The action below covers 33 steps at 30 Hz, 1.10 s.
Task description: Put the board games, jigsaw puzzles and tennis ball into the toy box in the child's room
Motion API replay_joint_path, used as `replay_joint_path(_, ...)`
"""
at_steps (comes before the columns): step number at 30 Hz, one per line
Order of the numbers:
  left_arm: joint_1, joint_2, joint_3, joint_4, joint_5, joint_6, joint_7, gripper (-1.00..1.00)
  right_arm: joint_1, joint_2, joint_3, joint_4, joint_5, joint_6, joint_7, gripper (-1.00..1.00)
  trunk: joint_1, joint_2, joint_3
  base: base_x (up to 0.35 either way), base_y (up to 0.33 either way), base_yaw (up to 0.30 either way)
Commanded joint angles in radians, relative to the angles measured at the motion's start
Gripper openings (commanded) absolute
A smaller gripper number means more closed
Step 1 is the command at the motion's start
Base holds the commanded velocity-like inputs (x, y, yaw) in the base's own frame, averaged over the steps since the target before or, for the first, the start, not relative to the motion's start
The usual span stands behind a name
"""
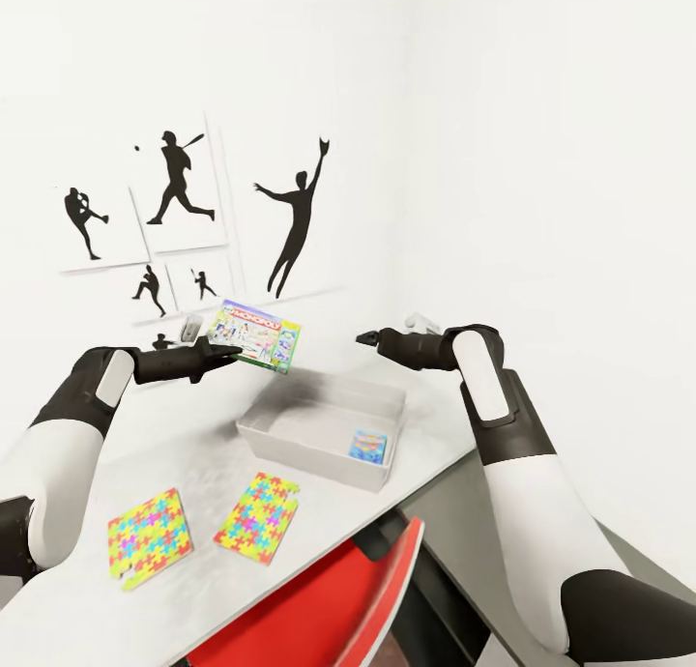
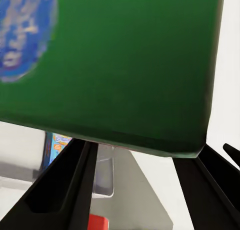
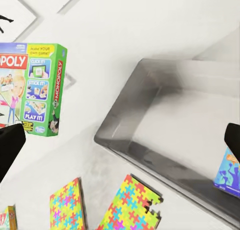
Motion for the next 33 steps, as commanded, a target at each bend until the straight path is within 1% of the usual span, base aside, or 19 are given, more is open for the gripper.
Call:
replay_joint_path(1,-0.001,-0.001,0.003,0.0,-0.005,0.004,-0.008,-1.0,-0.001,0.0,0.0,-0.001,-0.01,0.002,-0.01,1.0,0.001,-0.002,-0.002,0.115,0.048,0.236)
replay_joint_path(10,-0.001,-0.001,0.002,0.0,-0.005,0.004,-0.008,-1.0,0.0,-0.001,0.0,-0.001,-0.01,0.002,-0.01,1.0,0.001,-0.002,-0.002,0.073,0.024,0.066)
replay_joint_path(17,-0.001,-0.001,0.002,-0.001,-0.005,0.004,-0.008,-1.0,0.0,-0.001,0.001,-0.001,-0.01,0.002,-0.01,1.0,0.001,-0.002,-0.002,0.171,0.001,0.158)
replay_joint_path(21,-0.001,-0.001,0.002,-0.001,-0.005,0.004,-0.008,-1.0,0.0,-0.001,0.001,-0.001,-0.01,0.002,-0.01,1.0,0.001,-0.002,-0.002,0.058,0.0,0.032)
replay_joint_path(33,-0.001,-0.003,0.0,-0.002,-0.006,0.004,-0.008,-1.0,0.0,-0.001,0.001,-0.001,-0.01,0.002,-0.01,1.0,0.001,-0.002,-0.002,0.134,0.0,0.002)
